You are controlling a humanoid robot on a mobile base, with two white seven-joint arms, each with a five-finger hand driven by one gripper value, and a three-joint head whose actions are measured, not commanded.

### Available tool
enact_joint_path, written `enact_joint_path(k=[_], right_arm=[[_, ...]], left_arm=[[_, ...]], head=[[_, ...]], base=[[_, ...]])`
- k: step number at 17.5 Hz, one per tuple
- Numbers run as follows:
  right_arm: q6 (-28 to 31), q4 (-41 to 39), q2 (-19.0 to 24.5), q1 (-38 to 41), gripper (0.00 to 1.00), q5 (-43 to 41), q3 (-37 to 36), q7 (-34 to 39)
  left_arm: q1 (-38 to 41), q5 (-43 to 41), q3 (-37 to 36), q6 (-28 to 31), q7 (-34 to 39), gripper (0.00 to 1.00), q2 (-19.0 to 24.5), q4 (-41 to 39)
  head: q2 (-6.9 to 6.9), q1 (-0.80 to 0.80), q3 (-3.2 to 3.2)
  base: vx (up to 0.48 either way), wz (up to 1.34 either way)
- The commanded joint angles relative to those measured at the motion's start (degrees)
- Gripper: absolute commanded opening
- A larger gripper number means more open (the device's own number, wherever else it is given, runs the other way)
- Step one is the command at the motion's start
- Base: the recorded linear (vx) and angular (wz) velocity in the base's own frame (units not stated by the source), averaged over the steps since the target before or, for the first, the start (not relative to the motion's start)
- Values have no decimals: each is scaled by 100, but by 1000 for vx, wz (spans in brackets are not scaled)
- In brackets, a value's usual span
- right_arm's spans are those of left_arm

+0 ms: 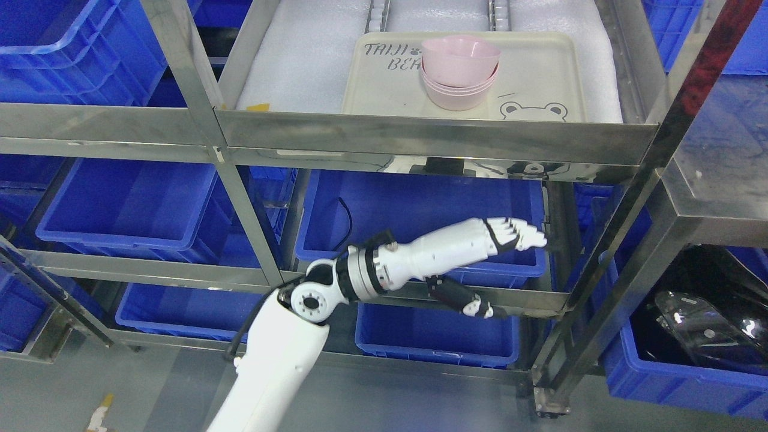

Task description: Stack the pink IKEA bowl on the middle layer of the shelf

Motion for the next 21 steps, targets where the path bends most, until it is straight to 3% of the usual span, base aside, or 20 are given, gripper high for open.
enact_joint_path(k=[1,4,5,11,16,21], right_arm=[[4,-100,-100,123,100,0,0,-32],[4,-100,-100,123,100,0,0,-32],[4,-100,-100,123,100,0,0,-32],[4,-100,-100,123,100,0,0,-32],[4,-100,-100,123,100,0,0,-32],[4,-100,-100,123,100,0,0,-32]], left_arm=[[1792,121,382,-65,729,92,99,236],[1810,471,1121,-49,2537,93,99,739],[1810,656,1341,292,2839,93,99,740],[1801,1132,1975,1674,2877,99,99,415],[1801,1624,1985,2886,3183,100,99,-603],[1793,1624,1906,2853,3290,100,99,-719]], head=[[0,0,0],[0,0,0],[0,0,0],[0,0,0],[0,0,0],[0,0,0]], base=[[0,0],[0,0],[0,0],[0,0],[0,0],[0,0]])
